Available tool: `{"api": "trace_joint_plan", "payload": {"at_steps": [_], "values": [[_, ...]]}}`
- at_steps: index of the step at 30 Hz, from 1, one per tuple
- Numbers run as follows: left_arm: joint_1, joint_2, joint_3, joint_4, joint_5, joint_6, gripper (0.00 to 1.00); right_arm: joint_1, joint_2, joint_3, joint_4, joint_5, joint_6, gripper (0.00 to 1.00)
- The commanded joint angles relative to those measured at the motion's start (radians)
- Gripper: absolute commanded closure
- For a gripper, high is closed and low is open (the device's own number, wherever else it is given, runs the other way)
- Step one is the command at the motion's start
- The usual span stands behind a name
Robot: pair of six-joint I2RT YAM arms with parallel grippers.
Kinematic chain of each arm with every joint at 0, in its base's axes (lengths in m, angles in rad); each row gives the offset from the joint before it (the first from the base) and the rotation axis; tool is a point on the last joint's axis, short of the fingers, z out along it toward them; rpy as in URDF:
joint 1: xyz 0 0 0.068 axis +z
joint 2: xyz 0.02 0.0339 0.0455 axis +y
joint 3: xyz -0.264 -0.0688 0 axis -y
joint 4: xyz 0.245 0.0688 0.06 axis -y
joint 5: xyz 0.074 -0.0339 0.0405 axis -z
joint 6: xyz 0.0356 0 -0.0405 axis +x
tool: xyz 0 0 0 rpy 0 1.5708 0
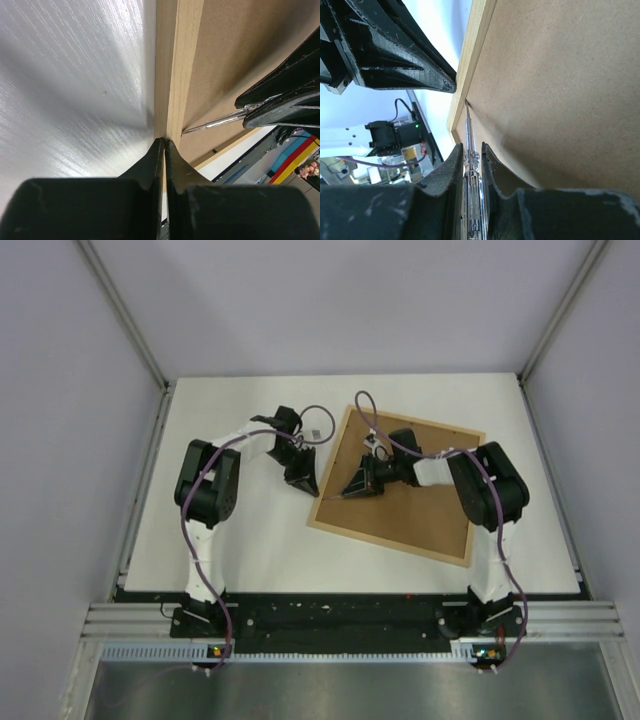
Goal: Take the photo out of the frame
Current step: Release the photo frame item from the photo frame.
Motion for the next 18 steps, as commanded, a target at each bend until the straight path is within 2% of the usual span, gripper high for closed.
{"api": "trace_joint_plan", "payload": {"at_steps": [1,6,11,14,18], "values": [[-0.024,0.031,0.01,0.018,-0.014,0.009,0.98,0.034,0.085,-0.045,0.045,0.065,0.018,1.0],[-0.036,0.03,0.01,0.021,-0.03,0.001,1.0,0.06,0.117,-0.062,0.137,0.033,0.096,1.0],[-0.053,0.013,0.004,0.024,-0.077,-0.01,1.0,0.087,0.097,-0.027,0.122,0.057,0.145,1.0],[-0.065,0.003,0.005,0.023,-0.105,-0.013,1.0,0.104,0.069,0.073,-0.018,0.112,0.101,1.0],[-0.083,-0.007,0.004,0.023,-0.14,-0.016,1.0,0.129,0.022,0.214,-0.253,0.271,0.027,1.0]]}}
